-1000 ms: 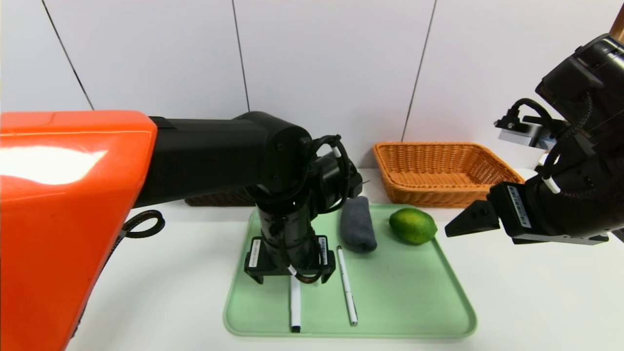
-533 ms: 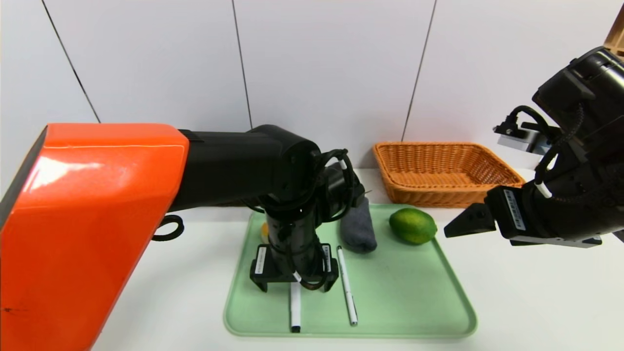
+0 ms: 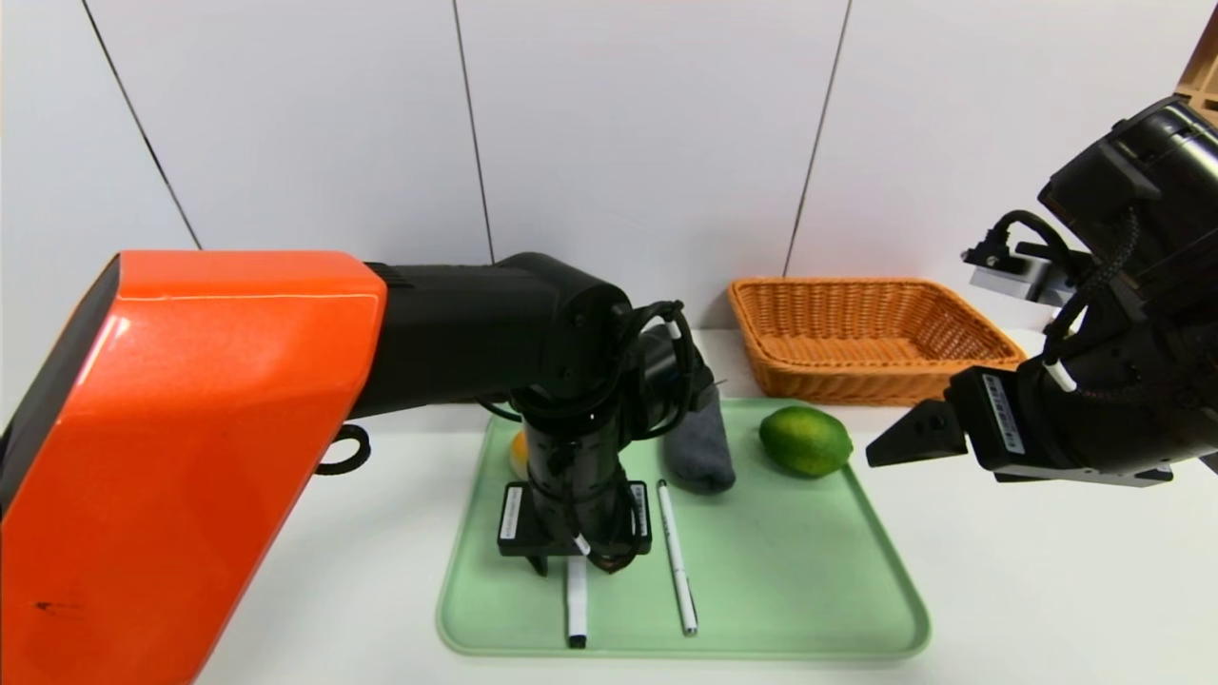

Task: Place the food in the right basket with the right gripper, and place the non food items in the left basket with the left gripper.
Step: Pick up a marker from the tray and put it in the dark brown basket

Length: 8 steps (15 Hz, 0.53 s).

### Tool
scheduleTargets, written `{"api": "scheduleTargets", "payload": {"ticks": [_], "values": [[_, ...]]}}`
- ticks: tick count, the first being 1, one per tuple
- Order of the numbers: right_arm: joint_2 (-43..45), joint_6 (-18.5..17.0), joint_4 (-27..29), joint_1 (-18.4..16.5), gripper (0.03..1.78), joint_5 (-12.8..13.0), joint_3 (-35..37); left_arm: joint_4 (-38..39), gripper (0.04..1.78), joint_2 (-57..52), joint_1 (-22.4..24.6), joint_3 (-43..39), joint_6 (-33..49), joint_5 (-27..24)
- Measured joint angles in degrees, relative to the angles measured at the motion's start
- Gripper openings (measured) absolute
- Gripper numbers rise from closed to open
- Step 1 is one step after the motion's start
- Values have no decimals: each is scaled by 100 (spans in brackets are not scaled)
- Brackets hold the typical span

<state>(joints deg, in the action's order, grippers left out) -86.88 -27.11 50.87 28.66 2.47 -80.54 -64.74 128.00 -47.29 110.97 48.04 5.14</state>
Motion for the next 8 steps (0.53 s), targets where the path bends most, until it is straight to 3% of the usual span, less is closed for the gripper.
{"api": "scheduleTargets", "payload": {"ticks": [2,3,8], "values": [[33,10,0,5,169,-20,17,24,66,44,0,11,2,28],[59,11,0,9,169,-22,30,121,17,61,0,17,0,11],[202,20,0,30,169,-35,122,321,17,100,0,71,-6,-33]]}}
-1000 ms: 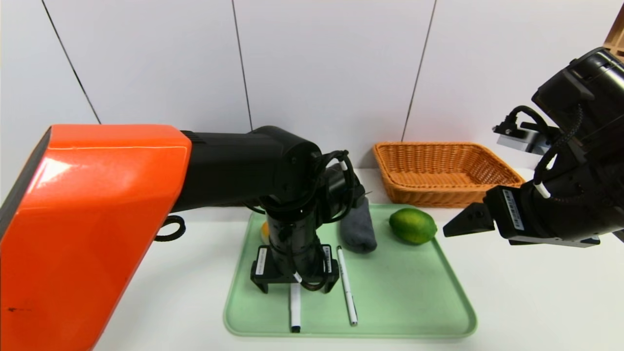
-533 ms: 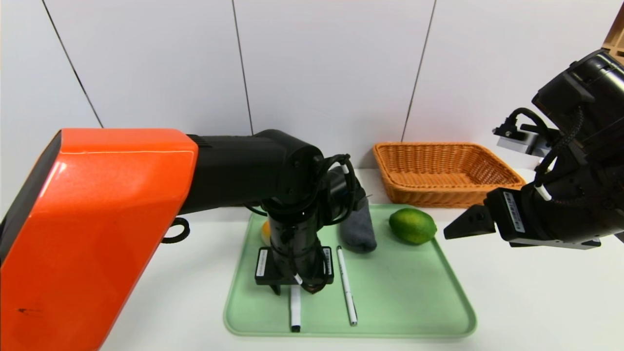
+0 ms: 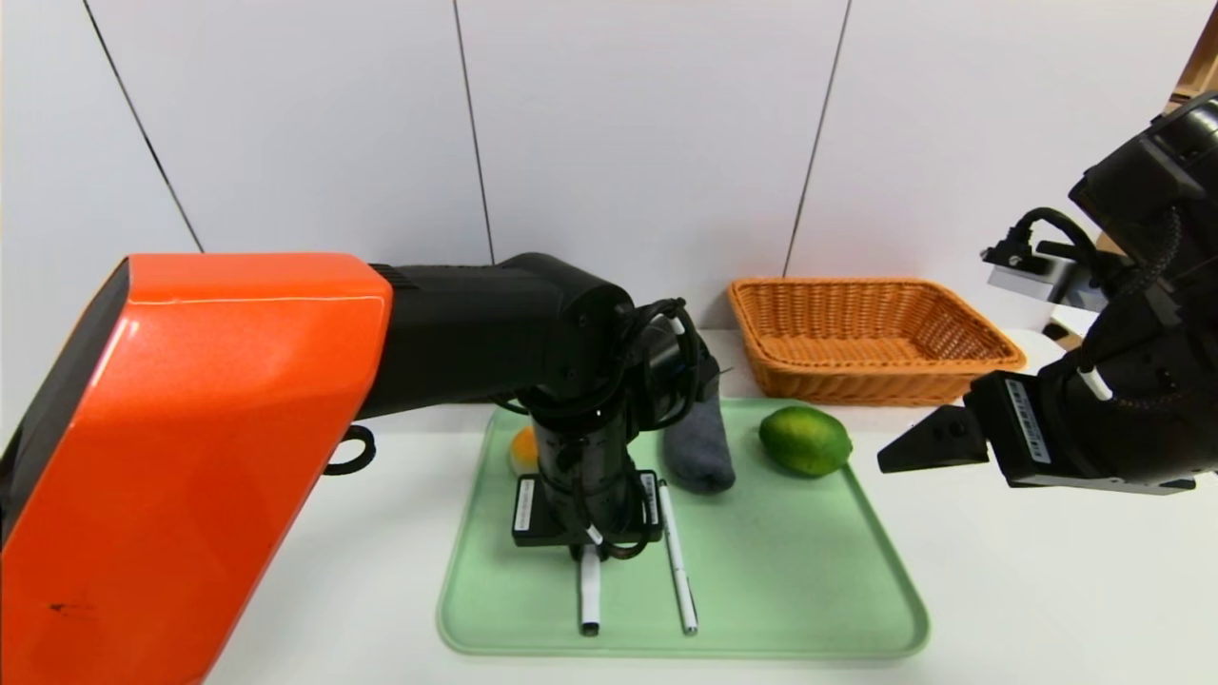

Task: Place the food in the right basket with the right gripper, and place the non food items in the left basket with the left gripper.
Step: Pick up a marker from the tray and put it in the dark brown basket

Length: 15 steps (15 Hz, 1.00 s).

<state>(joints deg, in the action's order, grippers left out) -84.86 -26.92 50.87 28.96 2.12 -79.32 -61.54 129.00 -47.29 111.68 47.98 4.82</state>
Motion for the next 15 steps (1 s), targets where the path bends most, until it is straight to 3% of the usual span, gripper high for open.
{"api": "scheduleTargets", "payload": {"ticks": [3,8,12,15], "values": [[85,0,-5,5,169,-4,133,222,17,-221,0,100,-60,-39],[151,2,-13,27,169,-48,243,1425,17,-1434,158,139,-306,-394],[165,0,-29,38,169,-48,251,2847,17,-2155,1065,135,17,-24],[165,0,-33,38,169,-48,256,3083,17,-2098,1964,102,194,533]]}}
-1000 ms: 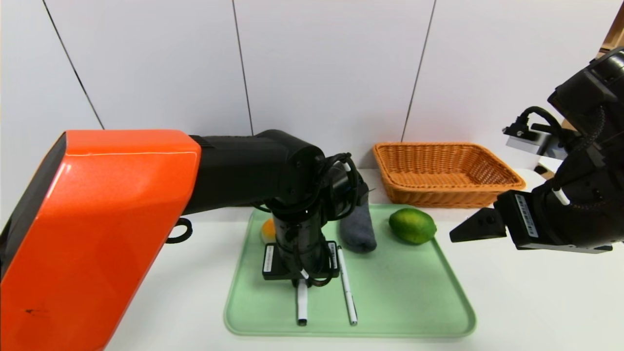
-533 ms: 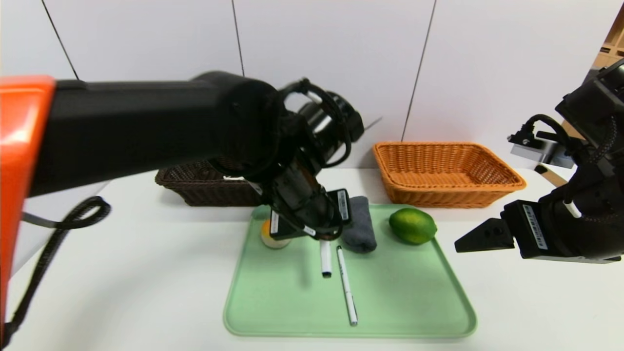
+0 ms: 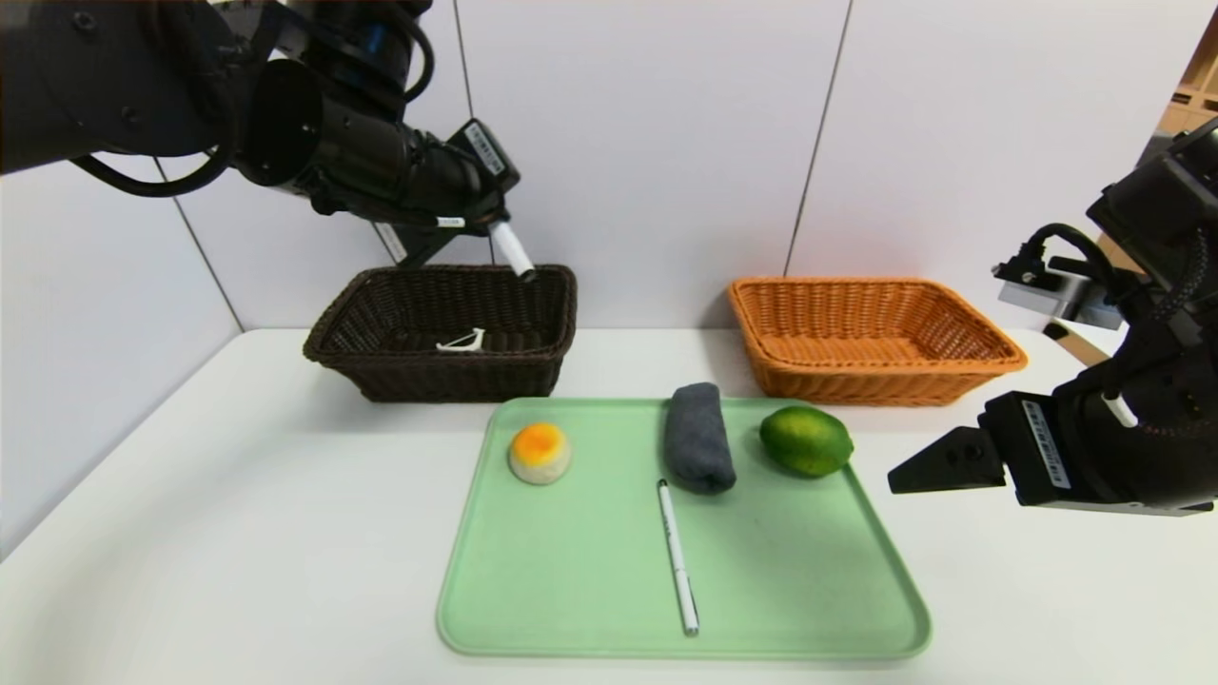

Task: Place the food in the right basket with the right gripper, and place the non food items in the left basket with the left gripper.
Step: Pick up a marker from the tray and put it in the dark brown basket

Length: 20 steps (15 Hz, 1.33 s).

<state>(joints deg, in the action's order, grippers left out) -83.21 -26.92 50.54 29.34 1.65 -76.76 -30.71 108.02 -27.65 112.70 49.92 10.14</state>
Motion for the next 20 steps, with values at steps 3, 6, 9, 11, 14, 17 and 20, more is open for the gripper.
{"api": "scheduleTargets", "payload": {"ticks": [3,6,9,11,14,17,20], "values": [[2,-6,-2,0,169,0,2,17,17,400,696,-18,154,322],[4,-6,-5,-5,169,-7,56,45,17,744,1090,-22,110,346],[4,-10,-16,-5,169,-9,78,56,17,1034,1296,-22,107,347],[0,-20,-129,-10,169,-68,78,61,29,1174,1337,-22,104,355],[-20,-21,-336,-11,169,-88,83,277,76,1273,1374,-20,77,361],[-101,-76,-801,-10,169,-79,56,336,105,1292,1412,-20,74,355],[-424,-544,-1970,106,169,-9,-308,288,127,1176,1425,-22,85,347]]}}
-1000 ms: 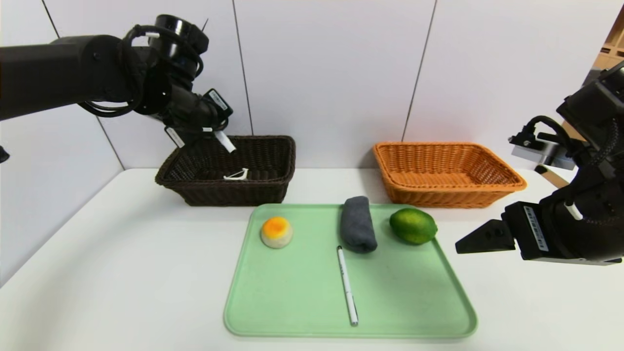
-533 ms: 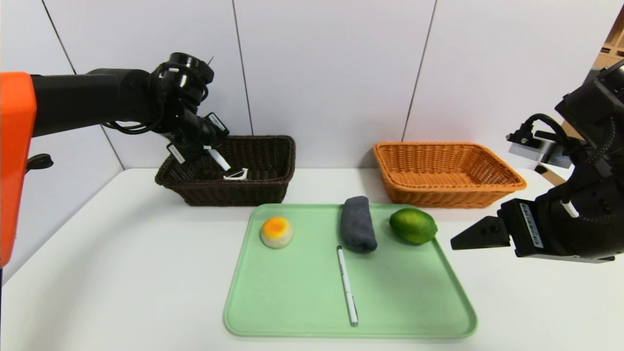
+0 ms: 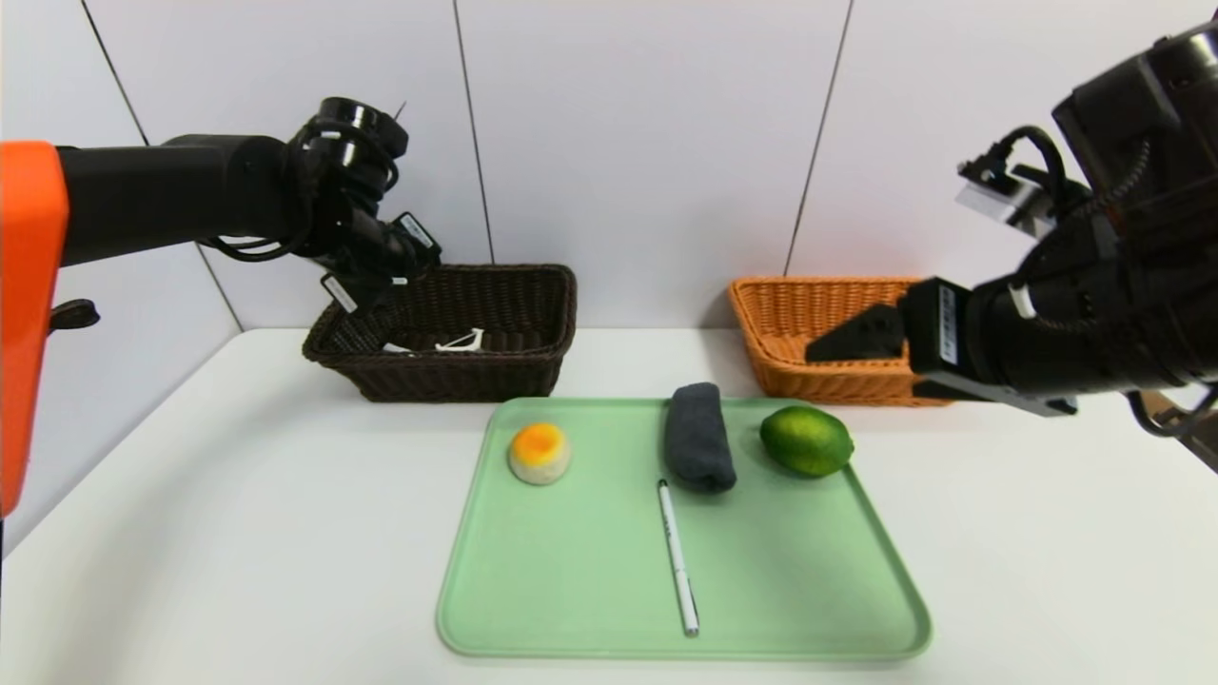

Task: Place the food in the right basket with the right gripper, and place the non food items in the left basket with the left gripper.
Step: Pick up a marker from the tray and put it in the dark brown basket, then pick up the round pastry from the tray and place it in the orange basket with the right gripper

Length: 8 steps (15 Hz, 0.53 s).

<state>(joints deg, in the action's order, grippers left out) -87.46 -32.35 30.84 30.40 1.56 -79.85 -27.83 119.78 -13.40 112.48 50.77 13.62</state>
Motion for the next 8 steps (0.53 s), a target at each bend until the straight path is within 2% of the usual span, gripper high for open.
{"api": "scheduleTargets", "payload": {"ticks": [1,5,8], "values": [[-188,-247,-251,176,169,50,-232,-85,132,-101,-38,-13,-30,2],[-1204,-1165,-336,1012,169,108,-1062,-703,147,-837,-193,-758,-670,101],[-2078,-1379,-347,1435,169,116,-1853,-638,155,-1637,-226,-1935,-1527,187]]}}
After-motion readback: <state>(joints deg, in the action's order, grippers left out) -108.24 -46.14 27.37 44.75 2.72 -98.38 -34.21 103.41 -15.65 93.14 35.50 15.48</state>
